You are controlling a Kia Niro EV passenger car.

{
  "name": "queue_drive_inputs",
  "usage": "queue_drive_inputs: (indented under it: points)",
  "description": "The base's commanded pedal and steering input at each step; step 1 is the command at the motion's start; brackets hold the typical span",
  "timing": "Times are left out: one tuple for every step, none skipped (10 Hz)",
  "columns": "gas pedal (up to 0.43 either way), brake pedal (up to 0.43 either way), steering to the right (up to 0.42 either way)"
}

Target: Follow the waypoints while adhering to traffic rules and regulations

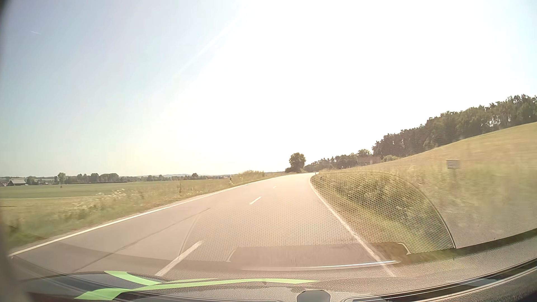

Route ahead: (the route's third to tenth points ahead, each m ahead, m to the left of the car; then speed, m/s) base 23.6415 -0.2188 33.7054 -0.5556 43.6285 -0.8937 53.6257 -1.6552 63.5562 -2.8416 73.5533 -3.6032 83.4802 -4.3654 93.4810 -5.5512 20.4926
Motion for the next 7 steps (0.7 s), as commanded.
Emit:
queue_drive_inputs:
  points:
    - [0.268, 0.0, 0.003]
    - [0.24, 0.0, 0.004]
    - [0.22, 0.0, 0.003]
    - [0.22, 0.0, 0.004]
    - [0.22, 0.0, 0.003]
    - [0.228, 0.0, 0.003]
    - [0.228, 0.0, 0.003]
